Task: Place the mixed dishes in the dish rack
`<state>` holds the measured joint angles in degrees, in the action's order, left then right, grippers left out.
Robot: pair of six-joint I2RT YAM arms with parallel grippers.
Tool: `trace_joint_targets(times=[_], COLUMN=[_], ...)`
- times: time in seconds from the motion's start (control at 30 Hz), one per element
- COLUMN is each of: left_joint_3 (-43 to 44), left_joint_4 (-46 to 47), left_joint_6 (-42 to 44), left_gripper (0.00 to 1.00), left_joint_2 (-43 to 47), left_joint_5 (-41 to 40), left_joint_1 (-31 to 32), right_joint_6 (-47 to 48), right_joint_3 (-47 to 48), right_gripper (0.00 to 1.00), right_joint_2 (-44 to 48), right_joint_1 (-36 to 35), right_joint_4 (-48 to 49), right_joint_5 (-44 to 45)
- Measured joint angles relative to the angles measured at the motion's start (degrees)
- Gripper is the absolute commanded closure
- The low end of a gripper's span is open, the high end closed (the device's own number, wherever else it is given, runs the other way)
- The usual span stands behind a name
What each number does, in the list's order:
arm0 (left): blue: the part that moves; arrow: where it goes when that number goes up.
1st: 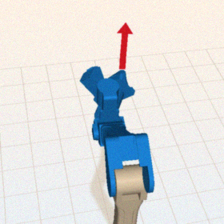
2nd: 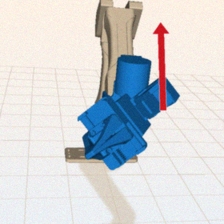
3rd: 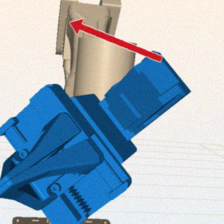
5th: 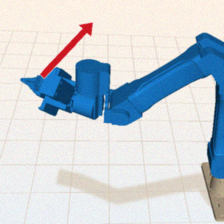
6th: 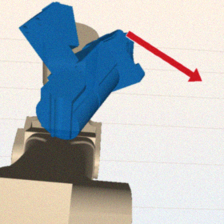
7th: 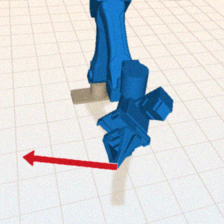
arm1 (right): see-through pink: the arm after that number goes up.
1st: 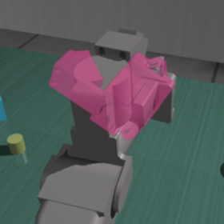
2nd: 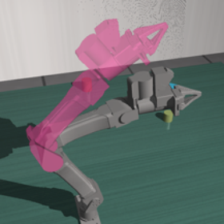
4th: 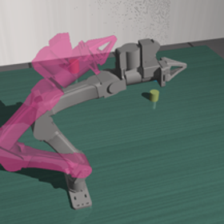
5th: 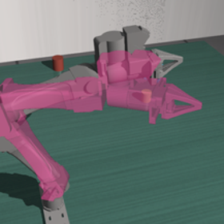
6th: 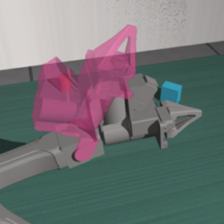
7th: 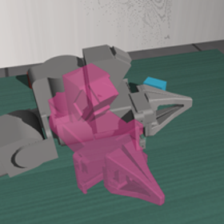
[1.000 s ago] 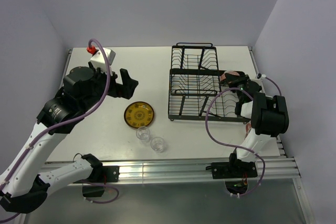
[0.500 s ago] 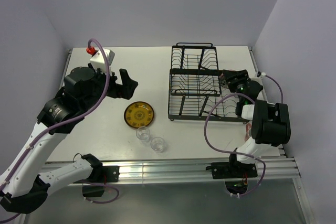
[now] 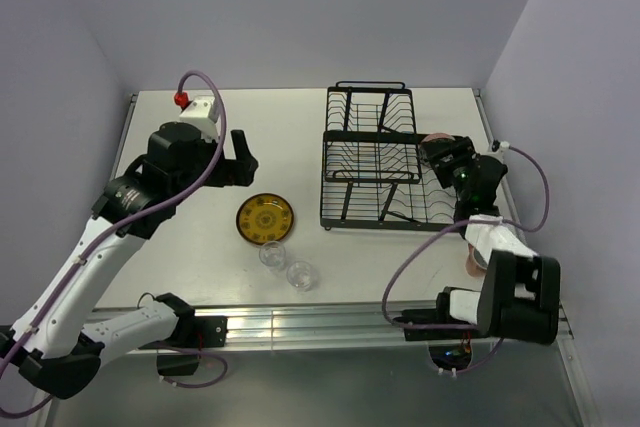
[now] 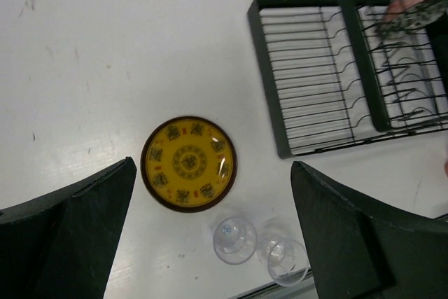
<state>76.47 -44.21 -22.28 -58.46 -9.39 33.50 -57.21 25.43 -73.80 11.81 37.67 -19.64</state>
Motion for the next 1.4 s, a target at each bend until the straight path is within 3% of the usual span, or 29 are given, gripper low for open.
trace_joint_targets(times=[0.27, 0.6, 1.07, 1.27, 1.4], left_joint_3=[-4.35, -8.2, -25.2, -34.82, -38.53], left_joint_4=[-3.45, -4.22, 3.3, 11.19, 16.35], left_joint_6=[-5.6, -14.73, -26.08, -29.99, -31.63], left_gripper=[0.01, 0.02, 0.14, 0.22, 0.22], left_joint_2=[-4.35, -9.94, -14.05, -9.62, -12.96], left_joint_5=[-0.59, 5.14, 13.94, 14.34, 16.26], left_joint_1=[-8.44, -13.27, -17.7, -17.99, -18.05], right_joint_6=[8.17, 13.9, 20.81, 22.45, 22.97], right_joint_3=[22.86, 29.83, 40.98, 41.35, 41.72], right_gripper=[0.22, 0.23, 0.23, 0.23, 0.23], right_joint_2=[14.08, 33.88, 38.47, 40.22, 41.81], right_joint_1=[-7.3, -8.83, -8.83, -9.09, -10.05], right_joint_4=[-42.05, -72.57, -89.85, -92.39, -93.02], right_joint_5=[4.17, -3.54, -5.95, -8.87, -9.9])
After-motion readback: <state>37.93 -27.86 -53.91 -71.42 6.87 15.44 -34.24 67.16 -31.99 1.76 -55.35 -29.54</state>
